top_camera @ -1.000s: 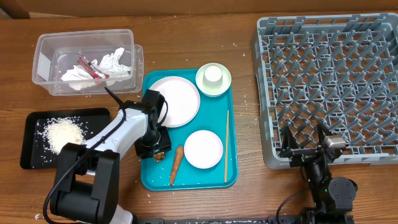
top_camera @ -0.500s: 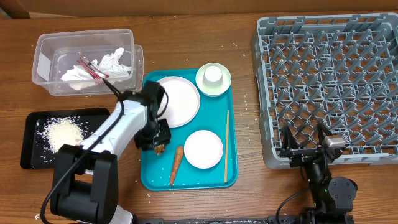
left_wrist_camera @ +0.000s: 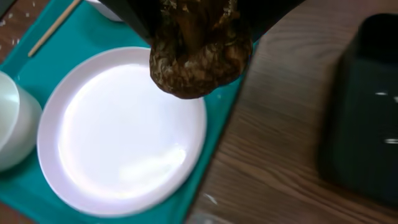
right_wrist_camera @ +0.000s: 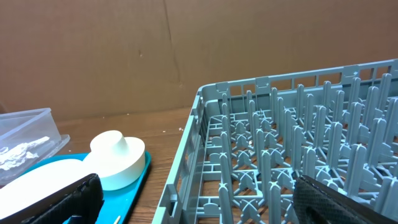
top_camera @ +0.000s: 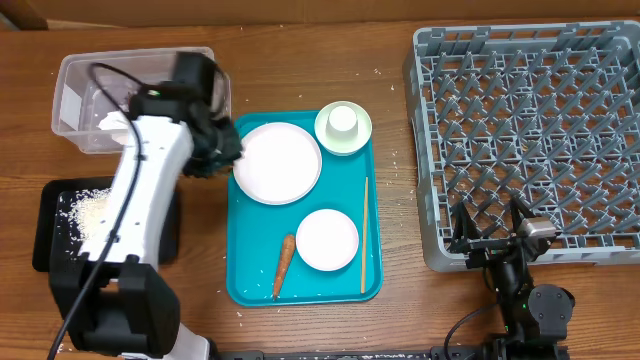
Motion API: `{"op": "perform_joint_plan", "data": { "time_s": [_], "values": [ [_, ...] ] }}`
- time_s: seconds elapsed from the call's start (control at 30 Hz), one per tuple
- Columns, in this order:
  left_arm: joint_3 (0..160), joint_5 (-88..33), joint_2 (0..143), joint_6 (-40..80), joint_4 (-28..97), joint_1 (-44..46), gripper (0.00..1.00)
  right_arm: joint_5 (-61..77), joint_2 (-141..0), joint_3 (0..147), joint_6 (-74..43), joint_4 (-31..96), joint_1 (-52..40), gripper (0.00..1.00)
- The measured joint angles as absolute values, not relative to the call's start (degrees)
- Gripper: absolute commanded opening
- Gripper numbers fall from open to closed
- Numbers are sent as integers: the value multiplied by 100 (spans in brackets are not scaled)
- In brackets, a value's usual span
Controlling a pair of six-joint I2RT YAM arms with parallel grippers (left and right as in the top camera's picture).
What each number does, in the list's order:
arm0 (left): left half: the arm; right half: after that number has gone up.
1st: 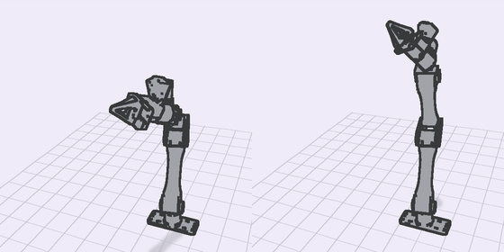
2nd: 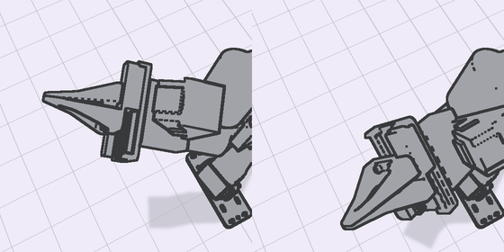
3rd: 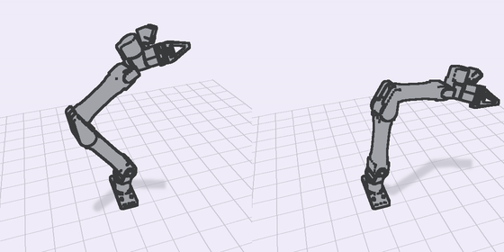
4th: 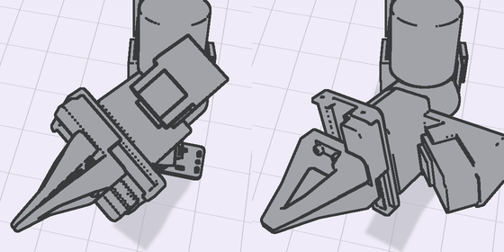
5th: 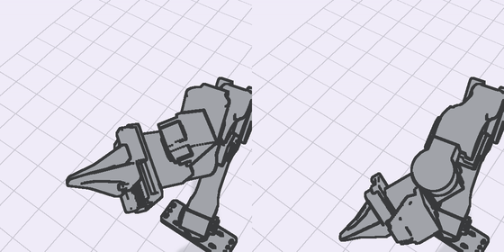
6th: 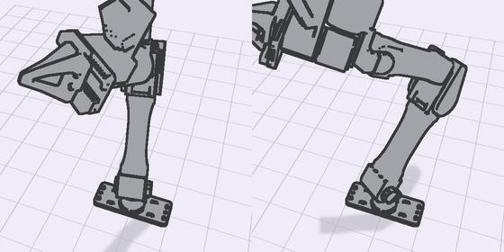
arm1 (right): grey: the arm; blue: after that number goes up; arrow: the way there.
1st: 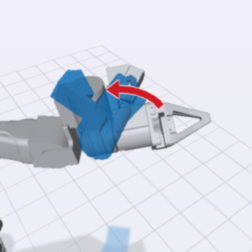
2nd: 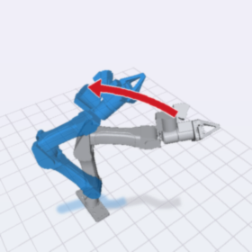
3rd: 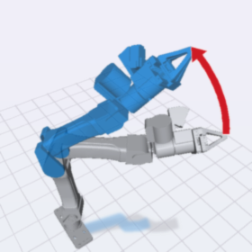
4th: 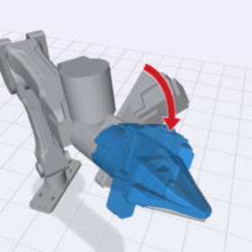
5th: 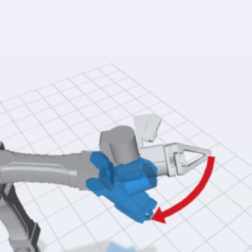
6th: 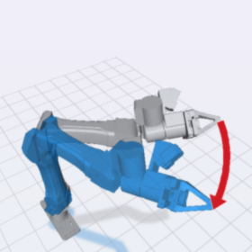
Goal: Sort waste into correct bins and load items into the dishwasher
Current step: 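Carry the mushroom left and drop it onto the black tray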
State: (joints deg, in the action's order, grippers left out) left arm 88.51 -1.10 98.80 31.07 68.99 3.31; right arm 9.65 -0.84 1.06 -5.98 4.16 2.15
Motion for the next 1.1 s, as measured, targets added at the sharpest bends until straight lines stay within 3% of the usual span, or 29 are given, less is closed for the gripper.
{"op": "perform_joint_plan", "data": {
  "time_s": [0.37, 0.7, 0.93, 1.1],
  "values": [
    [8973, 189, 9880, 3109, 7188, -1295, 43, 963, -84, 106, -593, 414, 215, 100],
    [8399, 395, 9880, 3107, 6488, -2211, 42, 963, -84, 106, -596, 412, 215, 100],
    [7992, 360, 9880, 3068, 6346, -2314, 54, 963, -84, 106, -596, 414, 215, 100],
    [8038, -357, 9880, 2668, 6344, -2276, 60, 963, -84, 106, -596, 414, 215, 100]
  ]
}}
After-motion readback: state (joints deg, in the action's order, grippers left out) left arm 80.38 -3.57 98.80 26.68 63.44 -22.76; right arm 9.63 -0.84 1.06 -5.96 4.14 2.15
